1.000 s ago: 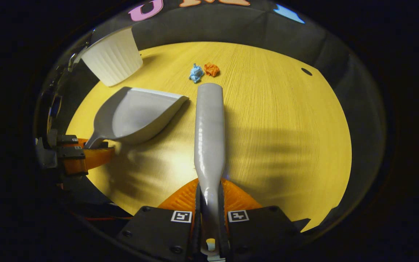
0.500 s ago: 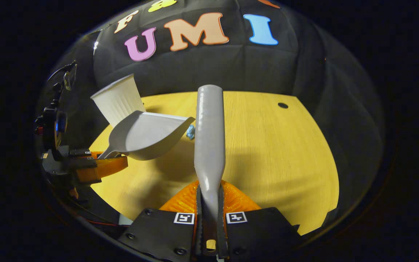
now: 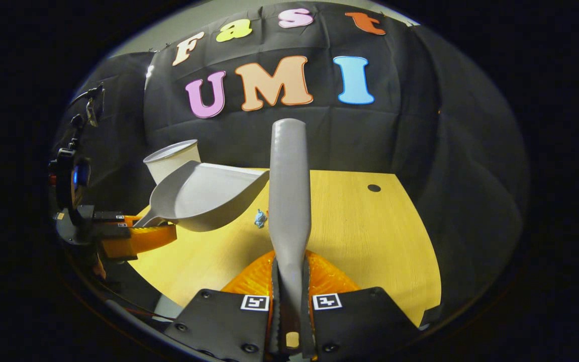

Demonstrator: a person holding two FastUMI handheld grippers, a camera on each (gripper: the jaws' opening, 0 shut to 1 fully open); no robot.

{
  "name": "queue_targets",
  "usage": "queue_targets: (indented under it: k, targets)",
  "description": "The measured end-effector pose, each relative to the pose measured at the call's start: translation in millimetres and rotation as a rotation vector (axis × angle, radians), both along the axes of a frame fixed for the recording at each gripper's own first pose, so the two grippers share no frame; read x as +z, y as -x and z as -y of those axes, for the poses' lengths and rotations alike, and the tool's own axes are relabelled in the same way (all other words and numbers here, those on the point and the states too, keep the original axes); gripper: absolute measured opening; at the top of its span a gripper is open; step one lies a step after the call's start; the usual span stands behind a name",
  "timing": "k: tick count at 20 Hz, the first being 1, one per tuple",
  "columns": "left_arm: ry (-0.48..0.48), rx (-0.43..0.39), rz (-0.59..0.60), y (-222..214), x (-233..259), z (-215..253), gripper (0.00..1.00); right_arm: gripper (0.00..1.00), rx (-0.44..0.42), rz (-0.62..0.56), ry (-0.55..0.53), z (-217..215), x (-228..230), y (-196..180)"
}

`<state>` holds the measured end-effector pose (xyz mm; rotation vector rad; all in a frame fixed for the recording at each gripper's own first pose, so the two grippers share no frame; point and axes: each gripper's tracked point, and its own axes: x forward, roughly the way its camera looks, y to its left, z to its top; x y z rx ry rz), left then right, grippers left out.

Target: Pick up the small broom and dustpan from the desktop, sweep the trash into the dustpan with the broom, and then empty the trash into the garbage bin.

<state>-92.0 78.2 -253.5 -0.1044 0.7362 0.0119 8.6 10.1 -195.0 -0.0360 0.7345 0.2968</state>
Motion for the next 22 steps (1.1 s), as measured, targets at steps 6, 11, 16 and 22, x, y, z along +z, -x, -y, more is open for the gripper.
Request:
queue_targets:
  k: [6, 11, 16, 22]
  targets:
    - [-0.005, -0.072, 0.077, -4, 34, 4, 0.22, 0.17, -0.061, 0.050, -0.026, 0, 15, 12]
    - [0.003, -0.052, 0.084, -1, 32, -9, 0.22, 0.17, -0.070, 0.078, -0.023, 3, 18, 15]
    - [-0.007, -0.038, 0.089, -4, 35, -19, 0.21, 0.17, -0.078, 0.076, -0.029, 2, 19, 14]
    - [-0.008, -0.039, 0.088, -5, 35, -17, 0.21, 0.17, -0.086, 0.079, -0.025, 1, 19, 14]
